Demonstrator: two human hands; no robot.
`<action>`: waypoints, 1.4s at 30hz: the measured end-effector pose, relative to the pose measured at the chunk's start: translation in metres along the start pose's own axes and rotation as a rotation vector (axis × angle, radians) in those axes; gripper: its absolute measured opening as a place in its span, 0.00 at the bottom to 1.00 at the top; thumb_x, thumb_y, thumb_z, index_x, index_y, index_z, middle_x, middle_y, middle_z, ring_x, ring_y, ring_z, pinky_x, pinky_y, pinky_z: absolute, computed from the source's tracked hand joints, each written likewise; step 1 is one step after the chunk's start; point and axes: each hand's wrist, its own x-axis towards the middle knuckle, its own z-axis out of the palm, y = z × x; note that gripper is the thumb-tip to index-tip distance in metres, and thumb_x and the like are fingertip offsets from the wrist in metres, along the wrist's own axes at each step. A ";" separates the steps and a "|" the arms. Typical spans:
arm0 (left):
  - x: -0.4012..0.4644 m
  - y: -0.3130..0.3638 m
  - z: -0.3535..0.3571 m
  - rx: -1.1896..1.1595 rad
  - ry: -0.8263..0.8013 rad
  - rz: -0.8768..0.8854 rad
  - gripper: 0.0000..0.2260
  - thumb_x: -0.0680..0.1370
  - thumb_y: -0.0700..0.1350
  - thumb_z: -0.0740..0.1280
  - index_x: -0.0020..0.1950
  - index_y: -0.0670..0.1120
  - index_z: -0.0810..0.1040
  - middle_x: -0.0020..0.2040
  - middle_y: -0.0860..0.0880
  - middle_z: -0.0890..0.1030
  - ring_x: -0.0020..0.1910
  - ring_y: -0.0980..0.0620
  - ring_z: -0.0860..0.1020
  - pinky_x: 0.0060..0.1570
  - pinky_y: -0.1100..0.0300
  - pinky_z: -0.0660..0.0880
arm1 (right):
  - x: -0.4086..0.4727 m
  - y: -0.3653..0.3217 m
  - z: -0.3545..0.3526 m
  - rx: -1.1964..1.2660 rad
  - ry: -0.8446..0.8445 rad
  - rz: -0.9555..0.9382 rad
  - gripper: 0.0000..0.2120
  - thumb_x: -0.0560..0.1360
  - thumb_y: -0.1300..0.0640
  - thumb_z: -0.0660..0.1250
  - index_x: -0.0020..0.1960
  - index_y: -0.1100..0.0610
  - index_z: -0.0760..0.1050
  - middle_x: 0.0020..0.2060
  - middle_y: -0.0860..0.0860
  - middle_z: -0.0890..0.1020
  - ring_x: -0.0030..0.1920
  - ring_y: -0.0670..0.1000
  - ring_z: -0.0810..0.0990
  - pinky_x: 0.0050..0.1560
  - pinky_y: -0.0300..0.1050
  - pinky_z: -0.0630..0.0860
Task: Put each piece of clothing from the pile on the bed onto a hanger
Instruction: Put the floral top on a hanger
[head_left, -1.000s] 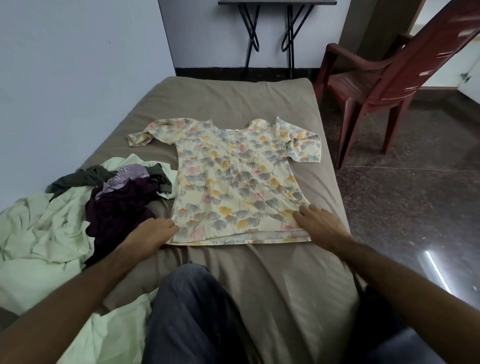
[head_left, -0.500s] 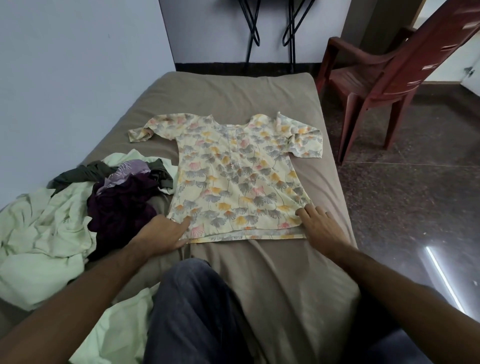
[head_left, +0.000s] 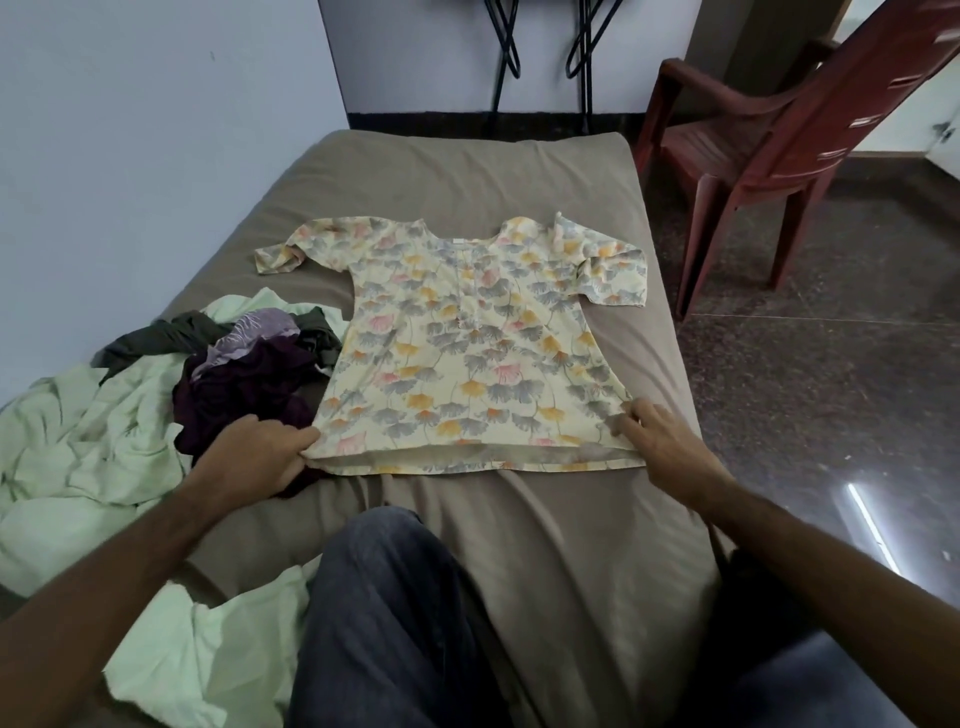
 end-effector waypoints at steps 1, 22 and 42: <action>-0.003 -0.002 0.002 0.030 -0.026 0.045 0.09 0.69 0.49 0.62 0.46 0.50 0.78 0.30 0.51 0.78 0.29 0.46 0.78 0.30 0.55 0.68 | -0.002 -0.001 0.000 -0.018 -0.009 -0.023 0.25 0.65 0.73 0.66 0.58 0.55 0.73 0.55 0.53 0.72 0.48 0.56 0.73 0.43 0.55 0.76; 0.041 0.044 0.015 0.050 -0.277 0.193 0.19 0.70 0.39 0.70 0.61 0.46 0.77 0.54 0.46 0.80 0.42 0.48 0.81 0.36 0.55 0.77 | 0.014 -0.036 0.004 -0.334 -0.041 -0.208 0.10 0.74 0.56 0.68 0.55 0.55 0.77 0.49 0.54 0.78 0.46 0.55 0.79 0.37 0.51 0.78; -0.003 0.043 0.001 -0.531 -0.419 0.068 0.04 0.71 0.48 0.65 0.40 0.56 0.70 0.40 0.57 0.75 0.40 0.58 0.74 0.41 0.58 0.73 | -0.013 -0.082 -0.046 -0.158 -0.766 -0.113 0.08 0.73 0.58 0.61 0.48 0.55 0.77 0.47 0.55 0.83 0.47 0.56 0.81 0.37 0.46 0.72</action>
